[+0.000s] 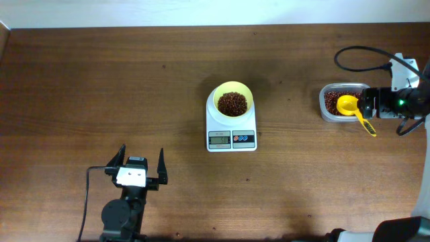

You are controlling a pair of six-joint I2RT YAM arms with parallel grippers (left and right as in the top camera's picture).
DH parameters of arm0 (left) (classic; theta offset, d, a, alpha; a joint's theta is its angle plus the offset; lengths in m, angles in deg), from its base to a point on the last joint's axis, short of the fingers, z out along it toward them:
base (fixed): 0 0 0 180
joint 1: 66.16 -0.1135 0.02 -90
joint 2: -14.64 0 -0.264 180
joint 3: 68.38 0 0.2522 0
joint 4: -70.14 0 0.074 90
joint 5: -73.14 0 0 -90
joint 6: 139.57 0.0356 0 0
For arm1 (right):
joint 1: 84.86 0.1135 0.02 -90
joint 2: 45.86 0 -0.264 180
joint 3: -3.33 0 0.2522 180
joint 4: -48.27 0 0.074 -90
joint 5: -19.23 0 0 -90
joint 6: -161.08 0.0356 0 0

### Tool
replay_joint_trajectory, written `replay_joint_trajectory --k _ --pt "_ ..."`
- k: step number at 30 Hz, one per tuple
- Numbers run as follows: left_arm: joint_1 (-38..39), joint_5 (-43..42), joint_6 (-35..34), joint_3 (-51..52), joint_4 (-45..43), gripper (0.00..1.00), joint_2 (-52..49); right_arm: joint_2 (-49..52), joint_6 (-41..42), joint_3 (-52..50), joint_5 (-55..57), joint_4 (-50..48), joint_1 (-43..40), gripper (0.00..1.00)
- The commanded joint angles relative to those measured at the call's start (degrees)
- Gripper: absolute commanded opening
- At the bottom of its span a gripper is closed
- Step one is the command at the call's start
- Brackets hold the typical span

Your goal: Scoop item into bowl and weigh 50g on scale

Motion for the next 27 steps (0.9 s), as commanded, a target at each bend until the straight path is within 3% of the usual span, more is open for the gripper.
replay_joint_trajectory --k 1,22,27 --pt "-0.3 0.4 1.1 0.6 -0.1 0.99 0.6 0.0 0.0 0.7 0.1 0.0 0.3 0.99" --pt "-0.3 0.4 1.1 0.6 -0.1 0.99 0.6 -1.4 0.1 0.7 0.0 -0.2 0.3 0.99" --pt "-0.3 0.4 1.1 0.6 -0.1 0.99 0.6 -4.3 0.0 -3.0 -10.1 -15.7 0.3 0.99"
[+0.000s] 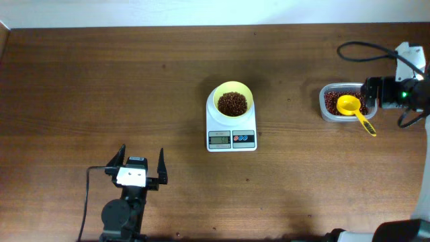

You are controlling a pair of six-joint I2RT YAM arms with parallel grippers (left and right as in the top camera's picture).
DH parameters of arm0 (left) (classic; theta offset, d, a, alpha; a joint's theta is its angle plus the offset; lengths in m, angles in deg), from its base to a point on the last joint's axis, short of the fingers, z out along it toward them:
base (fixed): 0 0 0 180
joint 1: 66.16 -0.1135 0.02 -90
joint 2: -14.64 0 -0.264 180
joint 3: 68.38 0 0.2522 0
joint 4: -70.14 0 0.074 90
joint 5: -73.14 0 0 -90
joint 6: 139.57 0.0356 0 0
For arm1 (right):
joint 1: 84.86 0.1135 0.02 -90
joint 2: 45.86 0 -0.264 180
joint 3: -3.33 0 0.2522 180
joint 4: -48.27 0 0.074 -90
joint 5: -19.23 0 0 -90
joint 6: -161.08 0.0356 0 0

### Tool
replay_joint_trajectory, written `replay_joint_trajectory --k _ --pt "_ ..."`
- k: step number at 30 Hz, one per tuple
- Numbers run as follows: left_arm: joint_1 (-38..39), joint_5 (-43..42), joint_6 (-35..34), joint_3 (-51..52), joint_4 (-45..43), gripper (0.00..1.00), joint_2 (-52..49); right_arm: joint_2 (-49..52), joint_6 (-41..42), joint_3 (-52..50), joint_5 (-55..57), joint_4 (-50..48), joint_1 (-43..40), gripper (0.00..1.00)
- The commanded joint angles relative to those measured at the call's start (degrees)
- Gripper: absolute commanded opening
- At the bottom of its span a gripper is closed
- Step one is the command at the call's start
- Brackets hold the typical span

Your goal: Scoop item into bowl and weigh 50g on scale

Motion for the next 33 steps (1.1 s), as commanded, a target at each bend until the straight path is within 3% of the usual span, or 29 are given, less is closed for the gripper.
replay_joint_trajectory --k 1,6,12,14,16,20,26,33 --pt "-0.3 0.4 1.0 0.6 -0.1 0.99 0.5 -4.1 0.1 -3.9 -8.5 -7.0 0.3 0.99" --pt "-0.3 0.4 1.0 0.6 -0.1 0.99 0.5 -13.0 0.5 -25.6 -11.4 -30.1 0.3 0.99" --pt "-0.3 0.4 1.0 0.6 -0.1 0.99 0.5 -31.6 0.5 -67.5 -15.8 -81.7 0.3 0.99" --pt "-0.3 0.4 1.0 0.6 -0.1 0.99 0.5 -36.1 0.5 -76.4 -15.8 -94.1 0.3 0.99" --pt "-0.3 0.4 1.0 0.6 -0.1 0.99 0.5 -39.8 0.5 -81.5 -15.7 -100.5 0.3 0.99" --pt "-0.3 0.4 1.0 0.6 -0.1 0.99 0.5 -50.8 0.5 -88.1 -15.8 -99.2 0.3 0.99" --pt "-0.3 0.4 1.0 0.6 -0.1 0.99 0.5 -67.4 0.5 -88.7 -15.7 -75.5 0.4 0.99" --pt "-0.3 0.4 1.0 0.6 -0.1 0.99 0.5 -81.1 0.5 -88.7 -15.5 -55.7 0.4 0.99"
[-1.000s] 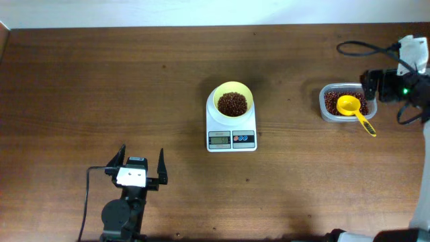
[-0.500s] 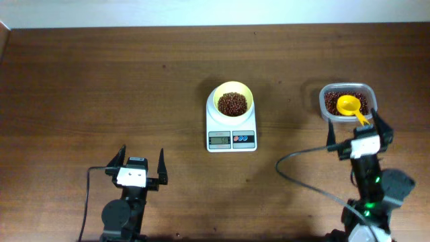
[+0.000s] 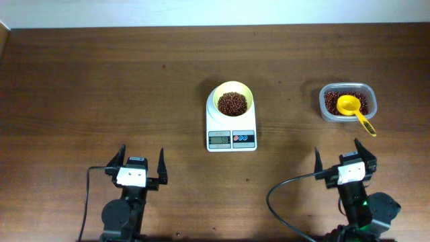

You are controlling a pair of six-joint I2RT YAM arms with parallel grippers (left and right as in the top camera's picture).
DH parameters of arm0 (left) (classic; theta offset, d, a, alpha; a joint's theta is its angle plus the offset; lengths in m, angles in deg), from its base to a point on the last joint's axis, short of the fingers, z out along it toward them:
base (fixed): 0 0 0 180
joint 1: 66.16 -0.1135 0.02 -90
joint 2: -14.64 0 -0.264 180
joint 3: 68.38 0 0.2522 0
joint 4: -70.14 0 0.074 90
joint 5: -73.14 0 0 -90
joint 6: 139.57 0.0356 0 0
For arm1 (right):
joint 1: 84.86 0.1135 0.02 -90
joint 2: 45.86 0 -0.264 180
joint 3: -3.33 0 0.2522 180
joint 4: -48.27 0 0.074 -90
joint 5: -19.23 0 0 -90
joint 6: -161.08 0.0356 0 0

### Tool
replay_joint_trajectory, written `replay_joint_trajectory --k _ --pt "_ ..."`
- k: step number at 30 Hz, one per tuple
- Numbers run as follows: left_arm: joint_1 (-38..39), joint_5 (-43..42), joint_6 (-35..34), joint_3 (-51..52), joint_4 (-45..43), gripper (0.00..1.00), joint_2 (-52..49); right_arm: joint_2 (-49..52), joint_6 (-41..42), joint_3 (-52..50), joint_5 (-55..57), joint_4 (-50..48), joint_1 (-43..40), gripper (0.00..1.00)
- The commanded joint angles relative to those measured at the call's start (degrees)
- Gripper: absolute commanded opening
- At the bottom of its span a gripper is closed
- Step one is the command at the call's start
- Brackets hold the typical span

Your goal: Scoop item into bowl and weigh 50g on scale

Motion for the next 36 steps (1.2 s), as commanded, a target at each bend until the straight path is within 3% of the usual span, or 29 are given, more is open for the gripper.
replay_joint_trajectory --k 1,8,12,16,20,30,36 --pt "-0.3 0.4 0.9 0.3 -0.1 0.99 0.2 -6.4 0.4 -0.3 -0.1 5.0 0.4 0.99" --pt "-0.3 0.4 0.9 0.3 -0.1 0.99 0.2 -10.2 0.4 -0.3 0.9 4.9 2.7 0.99" --pt "-0.3 0.4 0.9 0.3 -0.1 0.99 0.2 -10.2 0.5 -0.3 8.1 4.9 5.8 0.99" --pt "-0.3 0.4 0.9 0.3 -0.1 0.99 0.2 -10.2 15.6 -0.3 25.6 4.9 11.4 0.99" --pt "-0.3 0.4 0.9 0.3 -0.1 0.99 0.2 -10.2 17.5 -0.3 34.3 4.9 16.4 0.99" --pt "-0.3 0.4 0.9 0.3 -0.1 0.99 0.2 -10.2 19.9 -0.3 35.9 6.0 21.4 0.99" --pt "-0.3 0.4 0.9 0.3 -0.1 0.99 0.2 -10.2 14.1 -0.3 31.2 6.4 21.4 0.99"
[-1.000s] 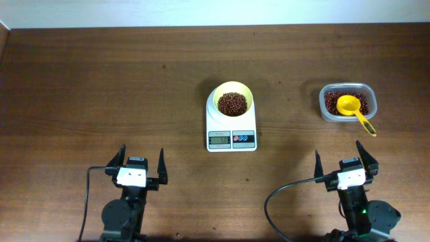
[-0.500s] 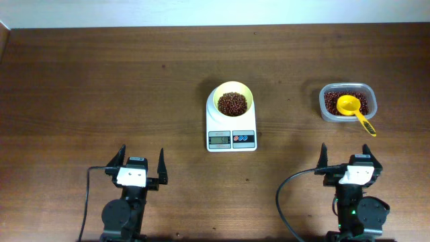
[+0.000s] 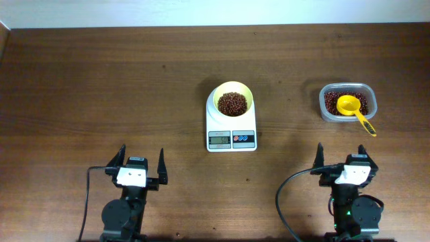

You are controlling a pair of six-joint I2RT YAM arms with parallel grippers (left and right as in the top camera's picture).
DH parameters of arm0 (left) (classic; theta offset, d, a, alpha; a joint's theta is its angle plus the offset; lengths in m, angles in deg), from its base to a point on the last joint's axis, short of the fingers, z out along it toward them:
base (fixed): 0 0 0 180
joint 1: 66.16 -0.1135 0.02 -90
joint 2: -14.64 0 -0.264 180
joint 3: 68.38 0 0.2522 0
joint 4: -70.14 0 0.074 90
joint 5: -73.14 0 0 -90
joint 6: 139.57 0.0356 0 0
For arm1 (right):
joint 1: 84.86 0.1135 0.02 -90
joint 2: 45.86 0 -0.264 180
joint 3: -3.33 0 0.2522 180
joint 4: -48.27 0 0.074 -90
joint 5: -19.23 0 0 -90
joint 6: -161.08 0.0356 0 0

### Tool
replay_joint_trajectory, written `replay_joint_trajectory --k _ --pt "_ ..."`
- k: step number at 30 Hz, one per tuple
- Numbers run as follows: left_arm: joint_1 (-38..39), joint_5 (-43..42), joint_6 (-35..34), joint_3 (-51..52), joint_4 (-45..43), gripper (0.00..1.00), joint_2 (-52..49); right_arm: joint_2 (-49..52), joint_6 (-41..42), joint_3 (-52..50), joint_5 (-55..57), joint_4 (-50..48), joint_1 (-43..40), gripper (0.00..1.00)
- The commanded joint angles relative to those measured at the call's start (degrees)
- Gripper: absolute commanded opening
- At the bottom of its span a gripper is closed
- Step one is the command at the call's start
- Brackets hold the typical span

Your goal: Scoop item into bowl and weigh 50g on scale

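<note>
A yellow bowl (image 3: 232, 101) holding red-brown beans sits on the white scale (image 3: 231, 138) at the table's middle. At the right, a clear tub (image 3: 347, 102) of the same beans holds the yellow scoop (image 3: 351, 107), its handle resting over the tub's near rim. My left gripper (image 3: 141, 161) stands open near the front left with nothing between its fingers. My right gripper (image 3: 344, 153) stands open near the front right, well in front of the tub and touching nothing.
The brown wooden table (image 3: 101, 81) runs to a pale wall at the back. Black cables (image 3: 289, 198) trail from both arm bases at the front edge.
The right arm has shifted slightly at the front right, its gripper still open. Bowl, scale, tub, scoop and left arm are unchanged.
My right gripper was at the scoop's handle in the tub. Then it was a little further back beside the tub, with the scoop left lying in it. After that it stood open at the front right, where it remains. The left arm never moved.
</note>
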Motion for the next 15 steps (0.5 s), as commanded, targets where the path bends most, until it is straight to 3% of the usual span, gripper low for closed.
replay_joint_trajectory --k 1,15 --pt "-0.3 0.4 1.0 0.3 -0.1 0.99 0.3 -0.5 -2.0 -0.3 -2.5 0.5 0.5 0.99" --pt "-0.3 0.4 1.0 0.3 -0.1 0.99 0.3 -0.5 -1.9 -0.3 -4.0 0.9 0.5 0.99"
